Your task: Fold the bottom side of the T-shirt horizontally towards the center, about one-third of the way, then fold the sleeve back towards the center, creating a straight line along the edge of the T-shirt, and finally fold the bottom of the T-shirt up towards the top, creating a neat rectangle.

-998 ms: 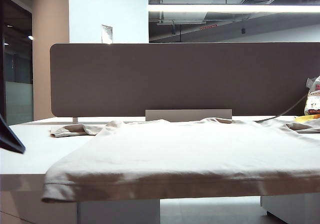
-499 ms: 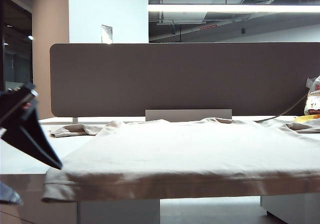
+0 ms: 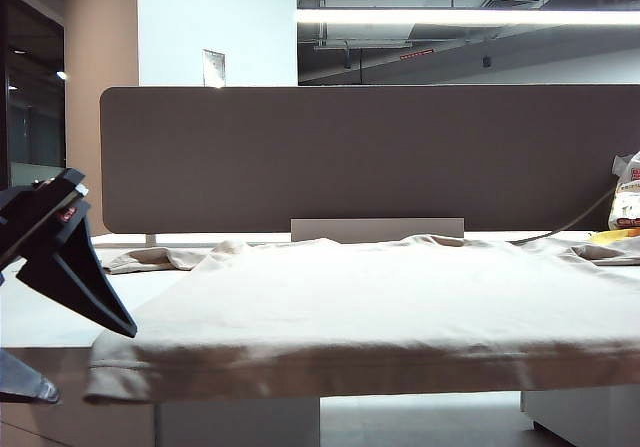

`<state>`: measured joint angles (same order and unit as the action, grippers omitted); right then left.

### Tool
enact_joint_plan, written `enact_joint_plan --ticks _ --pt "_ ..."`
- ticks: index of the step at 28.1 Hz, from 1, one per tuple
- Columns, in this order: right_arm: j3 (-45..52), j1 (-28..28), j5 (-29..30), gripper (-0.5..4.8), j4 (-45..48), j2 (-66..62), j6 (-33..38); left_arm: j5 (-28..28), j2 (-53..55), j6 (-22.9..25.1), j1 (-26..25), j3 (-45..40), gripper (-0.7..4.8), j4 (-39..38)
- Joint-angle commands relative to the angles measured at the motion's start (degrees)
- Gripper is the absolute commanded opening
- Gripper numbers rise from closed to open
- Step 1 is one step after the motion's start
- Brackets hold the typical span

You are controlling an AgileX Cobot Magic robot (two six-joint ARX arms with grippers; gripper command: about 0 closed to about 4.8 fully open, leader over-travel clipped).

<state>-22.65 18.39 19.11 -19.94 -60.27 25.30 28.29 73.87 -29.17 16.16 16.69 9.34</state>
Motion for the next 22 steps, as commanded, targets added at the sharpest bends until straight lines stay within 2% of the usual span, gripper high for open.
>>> enact_joint_plan --ticks 1,4,6,9,12,22 --pt "-0.22 -0.07 0.13 3.91 1.51 -2.54 -0.48 0.22 -0.04 0.42 0.04 0.39 3.71 0.66" --pt "-0.22 -0.07 0.15 3.88 3.32 -3.85 -0.48 0.04 -0.04 0.42 0.02 0.39 3.61 0.79" --pt "-0.22 -0.09 0.07 3.81 4.26 -3.93 -0.48 -0.15 -0.04 0.17 0.02 0.39 3.29 1.18" --pt "-0.24 -0.09 0.09 3.13 5.66 -4.13 -0.50 0.07 -0.02 0.11 0.04 0.42 2.68 2.38" --pt "-0.24 -0.09 0.11 2.68 6.60 -4.52 -0.50 0.02 0.00 -0.02 0.04 0.42 2.65 2.75" --pt "-0.35 -0.09 0.13 2.68 8.39 -7.89 -1.33 -0.24 0.31 -0.24 0.04 0.42 2.64 3.23"
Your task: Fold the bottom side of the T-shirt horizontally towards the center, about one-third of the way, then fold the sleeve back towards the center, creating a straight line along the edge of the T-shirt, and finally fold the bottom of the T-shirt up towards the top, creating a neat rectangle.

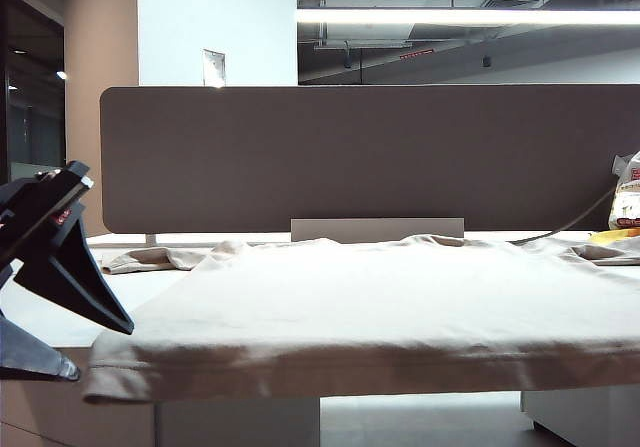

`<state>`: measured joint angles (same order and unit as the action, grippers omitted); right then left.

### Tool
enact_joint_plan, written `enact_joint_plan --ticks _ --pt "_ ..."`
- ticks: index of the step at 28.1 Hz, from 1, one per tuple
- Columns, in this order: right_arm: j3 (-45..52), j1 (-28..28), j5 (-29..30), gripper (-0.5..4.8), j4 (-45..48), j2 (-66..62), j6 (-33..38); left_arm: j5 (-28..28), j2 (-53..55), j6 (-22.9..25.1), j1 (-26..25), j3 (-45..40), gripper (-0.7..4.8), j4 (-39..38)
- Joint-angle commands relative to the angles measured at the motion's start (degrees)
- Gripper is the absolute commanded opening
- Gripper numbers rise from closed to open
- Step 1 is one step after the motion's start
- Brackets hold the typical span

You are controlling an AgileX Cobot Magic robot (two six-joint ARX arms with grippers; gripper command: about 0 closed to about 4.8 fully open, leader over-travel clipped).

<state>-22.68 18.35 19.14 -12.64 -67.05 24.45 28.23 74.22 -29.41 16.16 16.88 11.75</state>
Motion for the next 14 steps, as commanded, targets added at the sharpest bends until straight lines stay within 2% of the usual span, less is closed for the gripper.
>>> enact_joint_plan --ticks 1,4,6,9,14 --pt "-0.33 -0.04 0.11 2.68 1.16 -1.68 -0.48 -0.17 -0.04 0.00 0.04 0.22 2.63 0.83" --pt "-0.33 -0.04 0.26 2.66 1.90 -2.89 -0.48 -0.94 -0.04 0.02 0.04 0.22 2.26 0.83" --pt "-0.33 -0.04 0.55 2.37 2.67 -3.43 -0.48 -1.05 -0.04 0.04 0.04 0.22 2.03 0.83" --pt "-0.33 -0.07 0.55 2.01 3.56 -3.50 -0.48 -1.05 -0.04 0.02 0.04 0.22 2.03 0.83" --pt "-0.35 -0.04 0.55 1.98 4.90 -3.50 -0.46 -1.53 0.02 0.02 0.04 0.22 2.03 0.83"
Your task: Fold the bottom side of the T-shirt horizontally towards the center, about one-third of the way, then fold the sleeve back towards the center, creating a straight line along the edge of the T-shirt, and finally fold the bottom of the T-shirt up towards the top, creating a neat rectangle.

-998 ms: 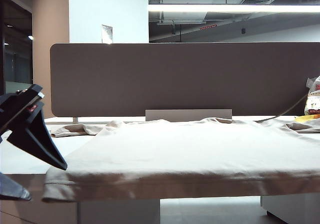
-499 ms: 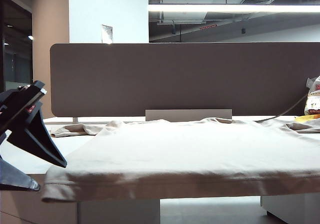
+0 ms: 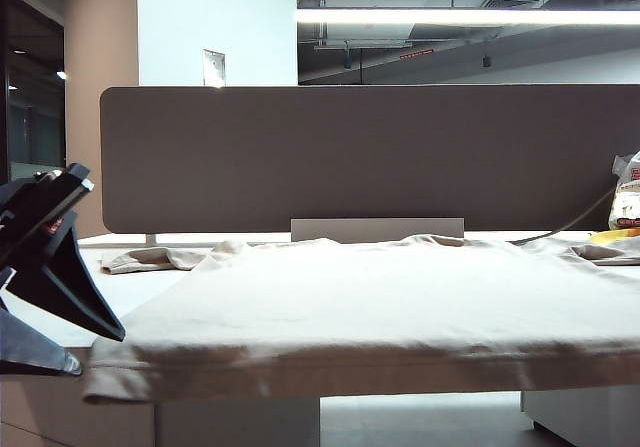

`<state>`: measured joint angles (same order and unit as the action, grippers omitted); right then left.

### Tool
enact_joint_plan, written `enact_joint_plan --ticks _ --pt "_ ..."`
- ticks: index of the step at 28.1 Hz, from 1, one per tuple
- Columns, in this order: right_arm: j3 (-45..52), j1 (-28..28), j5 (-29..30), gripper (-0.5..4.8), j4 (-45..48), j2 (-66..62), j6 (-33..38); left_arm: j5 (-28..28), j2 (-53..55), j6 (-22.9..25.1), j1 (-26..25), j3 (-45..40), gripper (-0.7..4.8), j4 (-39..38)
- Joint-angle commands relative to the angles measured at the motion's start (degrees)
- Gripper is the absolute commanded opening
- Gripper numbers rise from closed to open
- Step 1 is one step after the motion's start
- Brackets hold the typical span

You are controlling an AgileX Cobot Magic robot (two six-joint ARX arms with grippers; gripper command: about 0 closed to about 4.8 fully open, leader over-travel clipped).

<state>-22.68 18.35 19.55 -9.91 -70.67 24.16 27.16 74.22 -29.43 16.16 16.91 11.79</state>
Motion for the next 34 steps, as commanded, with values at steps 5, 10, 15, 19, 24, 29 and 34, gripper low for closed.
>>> enact_joint_plan --ticks 5,10,15,19,24,29,34 --pt "-0.35 -0.04 0.11 1.99 2.97 0.09 -0.20 -0.50 1.53 0.09 0.04 0.24 2.05 1.42" --pt "-0.33 -0.07 0.13 2.01 4.02 0.09 -0.17 0.68 5.42 0.13 0.04 1.95 2.07 2.03" --pt "-0.35 -0.04 0.15 1.98 4.15 0.07 -0.17 1.42 9.27 0.13 0.04 4.13 2.06 2.23" --pt "-0.35 -0.07 0.11 1.52 4.26 -0.20 -0.22 1.57 10.54 0.28 0.04 4.35 2.04 2.21" --pt "-0.35 -0.07 0.15 0.65 5.51 -0.28 -0.22 1.55 10.56 0.55 0.04 4.35 1.35 2.29" --pt "-0.35 -0.07 0.13 -0.06 5.90 -0.28 -0.59 1.62 10.56 1.60 0.07 4.35 0.96 2.49" --pt "-0.42 -0.07 2.62 -0.05 6.32 -0.28 -0.66 4.83 10.54 1.62 0.07 4.35 -0.06 3.13"
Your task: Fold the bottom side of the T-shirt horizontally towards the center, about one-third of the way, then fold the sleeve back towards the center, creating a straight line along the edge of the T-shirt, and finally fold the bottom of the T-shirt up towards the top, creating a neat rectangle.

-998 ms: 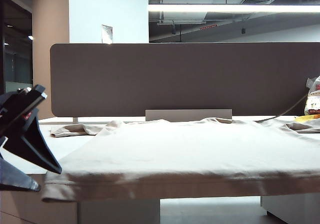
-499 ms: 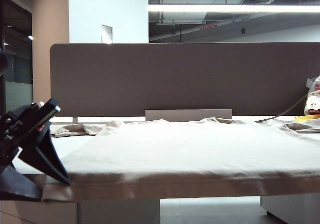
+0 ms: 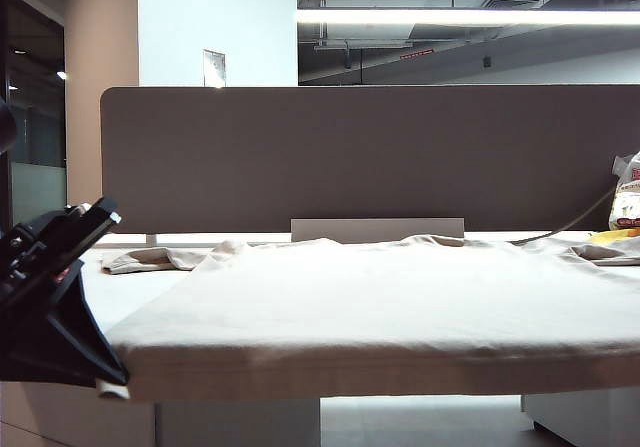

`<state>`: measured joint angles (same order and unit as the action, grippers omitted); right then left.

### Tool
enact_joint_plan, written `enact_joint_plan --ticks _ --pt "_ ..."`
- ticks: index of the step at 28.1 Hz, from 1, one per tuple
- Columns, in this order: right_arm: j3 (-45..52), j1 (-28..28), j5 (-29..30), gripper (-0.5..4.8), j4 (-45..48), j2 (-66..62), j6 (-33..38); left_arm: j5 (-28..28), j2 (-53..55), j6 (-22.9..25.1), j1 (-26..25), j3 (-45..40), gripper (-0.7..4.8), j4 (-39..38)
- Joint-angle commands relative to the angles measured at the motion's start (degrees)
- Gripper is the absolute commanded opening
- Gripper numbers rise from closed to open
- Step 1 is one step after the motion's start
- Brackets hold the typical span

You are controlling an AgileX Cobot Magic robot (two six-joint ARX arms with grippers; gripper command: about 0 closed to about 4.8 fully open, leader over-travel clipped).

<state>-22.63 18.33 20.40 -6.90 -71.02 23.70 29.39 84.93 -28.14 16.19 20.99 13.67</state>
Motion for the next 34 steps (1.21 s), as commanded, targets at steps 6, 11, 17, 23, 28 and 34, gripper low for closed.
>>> enact_joint_plan --ticks 6,11,17,23,28,34 --pt "-2.10 -0.42 8.35 -0.05 4.37 0.42 -0.11 9.29 -0.98 -0.68 0.04 0.37 -0.06 2.29" --pt "-5.53 -0.42 12.57 -0.05 4.02 0.44 0.31 7.80 -5.01 -0.81 -0.09 0.42 -0.06 2.32" --pt "-9.33 -0.44 12.96 -0.05 3.72 0.37 0.33 3.93 -9.46 -0.59 -0.09 3.19 -0.06 0.50" --pt "-10.60 -0.44 12.41 -0.05 4.42 0.15 0.33 -1.73 -9.05 5.75 -0.09 11.34 -0.06 -8.13" --pt "-12.20 -0.48 12.74 -0.05 5.77 -1.90 0.33 -5.14 -8.13 7.43 -1.36 16.63 -0.06 -9.94" --pt "-16.57 -0.81 13.25 -0.05 5.90 -8.00 0.31 -5.40 -4.59 8.22 -3.74 21.59 -0.06 -10.19"
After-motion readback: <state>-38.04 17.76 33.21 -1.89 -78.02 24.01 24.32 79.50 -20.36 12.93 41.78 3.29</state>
